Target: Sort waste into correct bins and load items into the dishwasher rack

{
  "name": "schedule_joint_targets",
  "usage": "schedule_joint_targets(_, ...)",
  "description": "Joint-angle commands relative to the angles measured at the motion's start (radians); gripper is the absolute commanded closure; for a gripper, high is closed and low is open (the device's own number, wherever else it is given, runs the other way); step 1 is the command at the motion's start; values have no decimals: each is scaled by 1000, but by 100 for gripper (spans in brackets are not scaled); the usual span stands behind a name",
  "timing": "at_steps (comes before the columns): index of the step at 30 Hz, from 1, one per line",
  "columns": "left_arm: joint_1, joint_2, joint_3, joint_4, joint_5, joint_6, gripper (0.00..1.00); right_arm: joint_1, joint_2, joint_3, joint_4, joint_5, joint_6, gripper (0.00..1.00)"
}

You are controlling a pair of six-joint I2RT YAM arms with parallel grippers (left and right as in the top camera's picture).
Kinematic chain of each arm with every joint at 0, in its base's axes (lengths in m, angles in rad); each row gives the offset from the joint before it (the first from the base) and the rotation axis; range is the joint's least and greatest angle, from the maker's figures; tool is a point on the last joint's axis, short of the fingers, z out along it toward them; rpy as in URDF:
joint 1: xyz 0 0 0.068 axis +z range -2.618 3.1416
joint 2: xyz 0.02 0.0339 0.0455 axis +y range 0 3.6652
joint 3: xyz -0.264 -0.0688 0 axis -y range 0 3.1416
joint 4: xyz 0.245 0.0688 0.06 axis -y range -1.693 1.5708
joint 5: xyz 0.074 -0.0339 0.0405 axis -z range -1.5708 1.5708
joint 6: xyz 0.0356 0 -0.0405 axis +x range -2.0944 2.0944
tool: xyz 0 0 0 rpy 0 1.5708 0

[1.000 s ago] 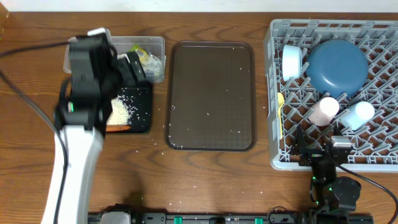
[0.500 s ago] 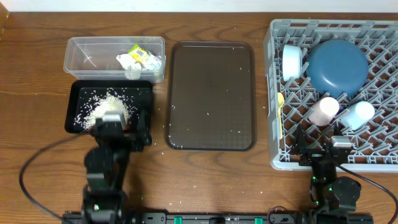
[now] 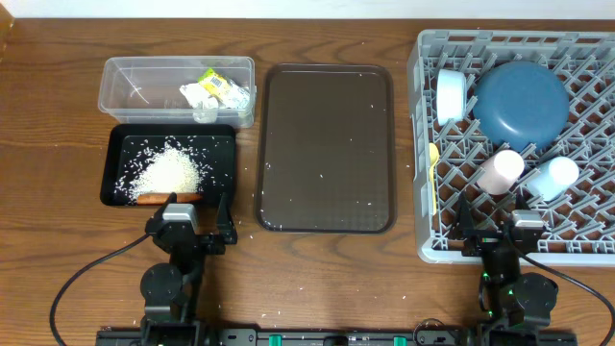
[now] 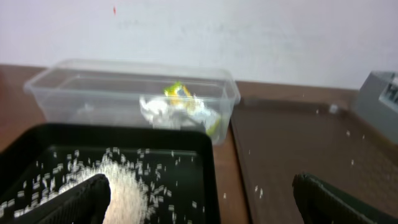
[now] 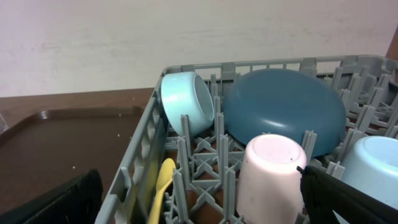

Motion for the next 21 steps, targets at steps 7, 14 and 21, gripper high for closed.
schedule_joint_targets(7,-8,-72,-5,-94,-11,24,4,-1,-6,-4,0,0,-5,1)
schedule_joint_targets(14,-9,-71,-5,-91,-11,24,4,-1,-6,-4,0,0,-5,1)
schedule_joint_targets(21,-9,-67,-5,-92,-11,24,4,-1,-6,-4,0,0,-5,1)
